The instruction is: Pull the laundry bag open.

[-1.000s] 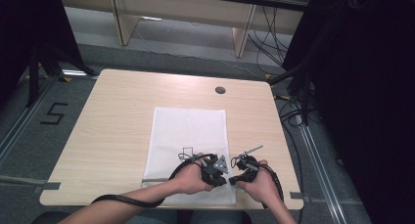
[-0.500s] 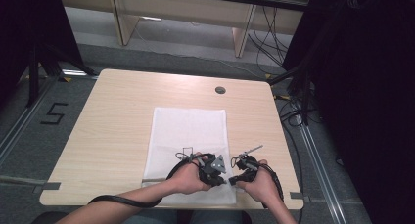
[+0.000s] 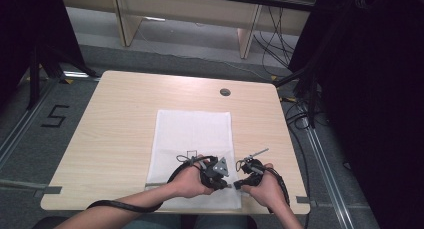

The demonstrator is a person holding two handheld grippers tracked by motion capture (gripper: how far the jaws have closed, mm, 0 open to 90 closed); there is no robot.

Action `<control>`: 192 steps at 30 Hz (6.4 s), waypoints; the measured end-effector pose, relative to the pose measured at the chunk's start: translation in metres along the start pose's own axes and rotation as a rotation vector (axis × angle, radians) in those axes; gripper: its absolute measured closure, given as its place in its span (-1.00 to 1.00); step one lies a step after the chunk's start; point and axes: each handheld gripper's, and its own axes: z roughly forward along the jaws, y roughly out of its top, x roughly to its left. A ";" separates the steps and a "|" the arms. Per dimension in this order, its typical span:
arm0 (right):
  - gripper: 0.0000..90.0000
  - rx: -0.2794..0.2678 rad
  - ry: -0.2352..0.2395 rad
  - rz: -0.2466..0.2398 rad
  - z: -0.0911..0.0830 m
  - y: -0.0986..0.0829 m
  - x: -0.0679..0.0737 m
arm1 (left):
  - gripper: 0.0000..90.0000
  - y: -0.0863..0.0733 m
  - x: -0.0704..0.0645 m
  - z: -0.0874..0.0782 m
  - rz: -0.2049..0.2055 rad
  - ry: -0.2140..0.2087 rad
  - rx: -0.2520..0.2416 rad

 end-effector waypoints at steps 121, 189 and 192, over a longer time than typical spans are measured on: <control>1.00 -0.017 0.004 -0.007 0.001 -0.001 -0.002 | 0.94 -0.014 0.004 -0.043 -0.002 -0.003 0.000; 1.00 -0.018 0.004 -0.006 0.001 -0.001 -0.002 | 0.94 -0.022 0.006 -0.065 -0.009 0.000 -0.015; 1.00 -0.018 0.004 -0.006 0.001 -0.001 -0.002 | 0.94 -0.023 0.006 -0.066 -0.018 0.001 -0.012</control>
